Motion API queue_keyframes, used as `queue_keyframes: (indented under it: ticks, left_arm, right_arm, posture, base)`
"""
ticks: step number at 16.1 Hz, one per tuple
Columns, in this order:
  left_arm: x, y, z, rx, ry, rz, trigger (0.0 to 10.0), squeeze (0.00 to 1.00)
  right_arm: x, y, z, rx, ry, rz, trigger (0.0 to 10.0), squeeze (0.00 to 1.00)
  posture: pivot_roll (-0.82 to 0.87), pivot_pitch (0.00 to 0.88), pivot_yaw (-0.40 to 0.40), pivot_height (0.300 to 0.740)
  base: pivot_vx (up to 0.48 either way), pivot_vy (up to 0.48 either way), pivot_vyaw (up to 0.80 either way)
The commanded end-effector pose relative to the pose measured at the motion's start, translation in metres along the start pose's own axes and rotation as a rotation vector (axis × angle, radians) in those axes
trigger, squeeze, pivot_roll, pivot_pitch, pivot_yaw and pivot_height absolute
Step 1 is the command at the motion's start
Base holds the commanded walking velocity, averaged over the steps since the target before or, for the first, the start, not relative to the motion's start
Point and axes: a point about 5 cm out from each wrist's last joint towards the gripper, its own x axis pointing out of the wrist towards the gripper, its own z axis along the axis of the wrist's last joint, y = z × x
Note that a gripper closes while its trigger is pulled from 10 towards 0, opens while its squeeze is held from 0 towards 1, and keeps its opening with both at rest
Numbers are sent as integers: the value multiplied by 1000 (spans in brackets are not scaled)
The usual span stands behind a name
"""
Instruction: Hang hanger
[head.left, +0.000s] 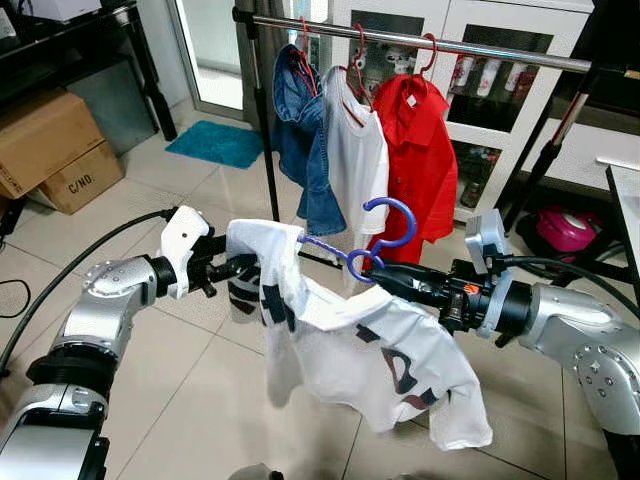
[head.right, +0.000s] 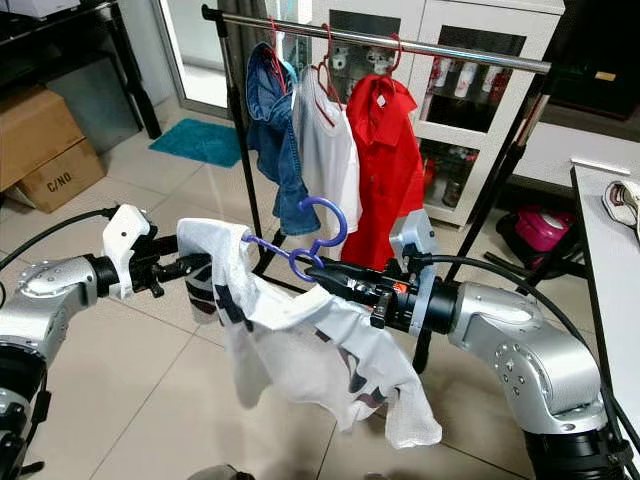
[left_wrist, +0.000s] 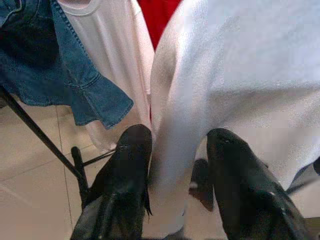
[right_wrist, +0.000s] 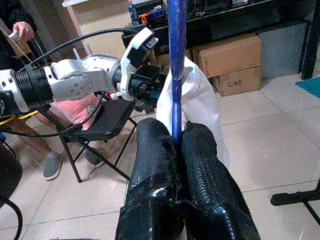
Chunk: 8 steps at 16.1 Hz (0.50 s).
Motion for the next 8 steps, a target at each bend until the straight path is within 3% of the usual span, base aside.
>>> queue_keyframes:
  ticks: [1, 8]
  left_arm:
    - [0, 1, 0, 17, 8, 1, 0, 0]
    - [-7, 3, -7, 39, 34, 7, 0, 0]
  right_arm:
    - [0, 5, 6, -29, -18, 17, 0, 0]
    - [0, 6, 0, -19, -14, -1, 0, 0]
  posture:
    - [-82, 0, 56, 740]
    - [-79, 0, 64, 740]
  base:
    - [0, 0, 0]
    - [0, 0, 0]
